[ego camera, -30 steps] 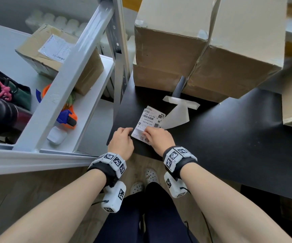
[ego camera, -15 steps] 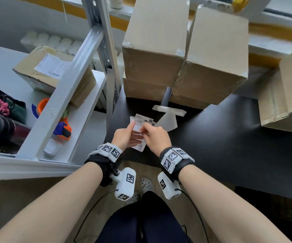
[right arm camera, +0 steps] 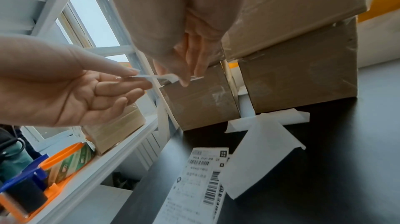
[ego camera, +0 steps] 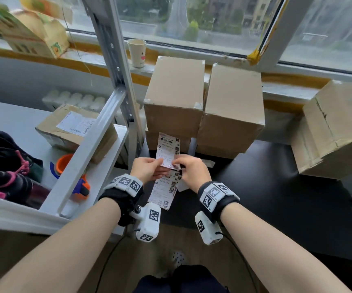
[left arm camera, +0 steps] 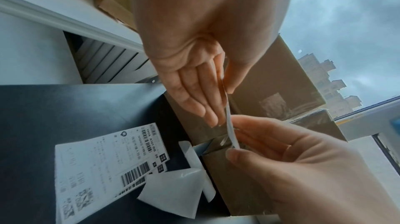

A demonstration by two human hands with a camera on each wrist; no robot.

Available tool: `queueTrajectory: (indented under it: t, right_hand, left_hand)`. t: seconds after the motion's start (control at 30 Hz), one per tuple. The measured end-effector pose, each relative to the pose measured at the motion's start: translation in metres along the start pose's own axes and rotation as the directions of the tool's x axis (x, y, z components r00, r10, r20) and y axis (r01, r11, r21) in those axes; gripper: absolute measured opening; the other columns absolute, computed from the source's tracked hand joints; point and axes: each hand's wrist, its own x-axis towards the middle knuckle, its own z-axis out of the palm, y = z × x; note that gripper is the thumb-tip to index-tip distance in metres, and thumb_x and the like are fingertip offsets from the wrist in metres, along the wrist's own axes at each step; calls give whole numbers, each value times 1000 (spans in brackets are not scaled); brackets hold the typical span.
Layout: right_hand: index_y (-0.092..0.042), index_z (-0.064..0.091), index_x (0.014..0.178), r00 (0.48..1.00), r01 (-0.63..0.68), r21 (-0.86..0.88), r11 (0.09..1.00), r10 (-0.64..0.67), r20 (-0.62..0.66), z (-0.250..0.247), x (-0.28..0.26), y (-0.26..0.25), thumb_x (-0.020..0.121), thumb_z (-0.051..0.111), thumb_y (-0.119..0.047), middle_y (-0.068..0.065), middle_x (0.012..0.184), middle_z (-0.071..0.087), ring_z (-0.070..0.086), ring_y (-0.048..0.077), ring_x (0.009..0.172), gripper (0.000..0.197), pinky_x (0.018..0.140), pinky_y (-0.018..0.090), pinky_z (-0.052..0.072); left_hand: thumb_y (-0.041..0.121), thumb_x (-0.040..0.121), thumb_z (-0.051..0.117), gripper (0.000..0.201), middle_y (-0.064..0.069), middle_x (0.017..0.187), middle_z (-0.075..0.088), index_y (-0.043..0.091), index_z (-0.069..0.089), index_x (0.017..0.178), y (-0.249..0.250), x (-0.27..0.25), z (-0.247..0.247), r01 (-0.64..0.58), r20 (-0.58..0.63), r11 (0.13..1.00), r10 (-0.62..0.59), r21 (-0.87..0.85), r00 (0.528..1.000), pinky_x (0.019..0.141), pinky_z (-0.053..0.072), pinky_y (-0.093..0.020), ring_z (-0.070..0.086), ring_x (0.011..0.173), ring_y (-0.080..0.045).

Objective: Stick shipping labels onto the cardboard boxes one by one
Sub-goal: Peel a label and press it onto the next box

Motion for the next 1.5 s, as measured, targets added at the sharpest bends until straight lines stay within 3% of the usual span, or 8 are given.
queueTrajectory:
  t: [0.13, 0.4, 0.63, 0.77, 0.93, 1.03, 1.17, 1.5]
  right_hand:
    - [-15, 70, 108, 999, 50, -38, 998, -51, -10, -7, 5, 1, 81, 60, 1, -2, 126, 61, 57, 17, 117, 33, 96, 35, 48]
    - [-17, 62, 111, 983, 155, -106, 982, -142, 117, -9, 3, -2, 79, 68, -14, -5, 127, 58, 56, 17, 114, 33, 88, 35, 50]
    - [-14, 68, 100, 984, 130, -22, 991, -132, -117, 3, -2, -8, 89, 54, -16, 6, 93, 71, 65, 27, 87, 17, 76, 40, 52]
    - [-13, 64, 98, 983, 14, 61, 998, -3, -184, 4, 1, -5, 92, 55, -26, 11, 83, 72, 67, 31, 78, 16, 73, 42, 53]
    - [-14, 69, 83, 973, -69, 162, 984, 102, -208, -5, 5, -8, 86, 65, -30, 5, 78, 71, 64, 20, 74, 16, 72, 35, 53]
    - [-14, 74, 88, 972, -74, 203, 976, 116, -205, -9, 7, -10, 85, 66, -27, 5, 85, 73, 66, 19, 82, 16, 78, 34, 53]
    - [-12, 73, 101, 980, -75, 261, 963, 119, -157, -4, 7, -9, 83, 67, -18, 5, 96, 74, 68, 16, 91, 19, 87, 35, 54]
    - [-11, 74, 103, 975, -36, 334, 942, 105, -193, -3, 3, -6, 86, 64, -14, 5, 100, 74, 68, 13, 96, 19, 89, 25, 52]
  left_hand:
    - [14, 94, 52, 22, -20, 80, 71, -4, 65, 93, 10, 1, 1, 21, -14, 1000, -21, -14, 1000, 59, 57, -22, 70, 56, -15]
    - [8, 93, 46, 23, -16, 71, 71, -3, 63, 83, 18, -3, 0, 45, -52, 998, -47, -40, 998, 57, 58, -24, 69, 55, -18]
    - [18, 94, 43, 40, -18, 81, 73, 1, 63, 64, 16, -6, 1, 42, -7, 989, -44, -141, 999, 65, 55, -27, 72, 69, -22]
    - [47, 97, 35, 54, -16, 94, 72, 4, 66, 87, 13, -5, 5, 34, 47, 995, -30, -94, 998, 84, 54, -37, 69, 86, -29]
    - [15, 92, 56, 16, -19, 104, 69, 10, 70, 91, 10, -7, 15, -53, 28, 999, 53, -6, 998, 83, 53, -35, 66, 82, -25]
    - [5, 89, 57, 20, -22, 108, 68, 3, 69, 105, 10, -7, 19, -86, 36, 996, 86, -6, 996, 85, 52, -34, 66, 86, -25]
    - [3, 90, 56, 28, -16, 104, 67, 2, 64, 117, 10, -6, 22, -94, 27, 995, 94, -30, 995, 86, 51, -31, 65, 94, -25]
    - [19, 90, 61, 23, -13, 95, 70, 3, 67, 106, 5, -3, 23, -197, -4, 980, 197, 30, 980, 77, 54, -28, 68, 83, -19]
